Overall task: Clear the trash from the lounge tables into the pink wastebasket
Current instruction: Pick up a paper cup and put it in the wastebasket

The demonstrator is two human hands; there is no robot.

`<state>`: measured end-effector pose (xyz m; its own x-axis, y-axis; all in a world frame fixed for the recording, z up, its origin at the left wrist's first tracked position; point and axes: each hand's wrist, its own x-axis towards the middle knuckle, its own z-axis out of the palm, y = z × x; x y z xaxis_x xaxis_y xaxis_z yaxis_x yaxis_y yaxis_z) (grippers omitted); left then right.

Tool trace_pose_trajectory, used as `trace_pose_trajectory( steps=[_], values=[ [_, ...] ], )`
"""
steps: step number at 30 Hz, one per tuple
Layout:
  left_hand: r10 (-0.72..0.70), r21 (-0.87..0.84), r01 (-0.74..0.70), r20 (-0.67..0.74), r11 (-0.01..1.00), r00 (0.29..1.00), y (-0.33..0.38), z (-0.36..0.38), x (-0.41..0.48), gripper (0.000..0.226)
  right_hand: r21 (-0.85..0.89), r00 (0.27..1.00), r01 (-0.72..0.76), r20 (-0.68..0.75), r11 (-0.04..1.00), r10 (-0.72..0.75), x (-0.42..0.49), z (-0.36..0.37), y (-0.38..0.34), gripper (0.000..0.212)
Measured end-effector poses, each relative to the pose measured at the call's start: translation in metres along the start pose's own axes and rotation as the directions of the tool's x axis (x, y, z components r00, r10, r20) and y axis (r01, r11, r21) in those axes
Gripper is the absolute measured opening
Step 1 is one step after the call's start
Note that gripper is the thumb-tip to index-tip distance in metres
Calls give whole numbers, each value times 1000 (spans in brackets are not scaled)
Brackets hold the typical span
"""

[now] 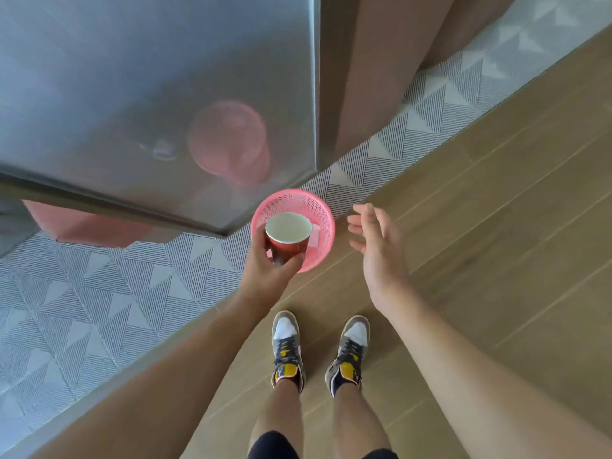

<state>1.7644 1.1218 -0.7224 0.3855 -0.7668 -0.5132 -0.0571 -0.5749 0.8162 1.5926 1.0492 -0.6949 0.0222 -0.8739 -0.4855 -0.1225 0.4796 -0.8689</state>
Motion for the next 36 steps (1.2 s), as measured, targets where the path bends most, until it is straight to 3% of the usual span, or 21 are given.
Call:
trace_pose_trajectory(
  steps=[3,7,11,20,25,29,36],
  values=[
    [-40,18,40,-24,999,999,-48,20,38,73,-6,1000,-20,4,1000,20,37,7,47,43],
    [-94,22,95,-29,995,995,-113,38,82,72,-15,999,-40,12,999,40,79,22,108,25],
    [-159,48,161,-37,986,987,-173,52,128,70,-18,997,-51,54,999,52,112,40,161,34],
    [-291,136,297,-63,945,955,-253,87,222,72,-2,998,-35,61,999,35,173,62,249,20],
    [-399,108,404,-67,908,915,-271,101,239,72,-7,996,-56,71,998,57,174,69,268,26],
    [-466,25,470,-82,882,881,-259,97,237,80,-38,993,-80,84,996,83,170,66,270,15],
    [-359,21,367,-161,930,919,-229,64,213,55,-43,993,-60,95,997,64,157,64,247,22]
  ],
)
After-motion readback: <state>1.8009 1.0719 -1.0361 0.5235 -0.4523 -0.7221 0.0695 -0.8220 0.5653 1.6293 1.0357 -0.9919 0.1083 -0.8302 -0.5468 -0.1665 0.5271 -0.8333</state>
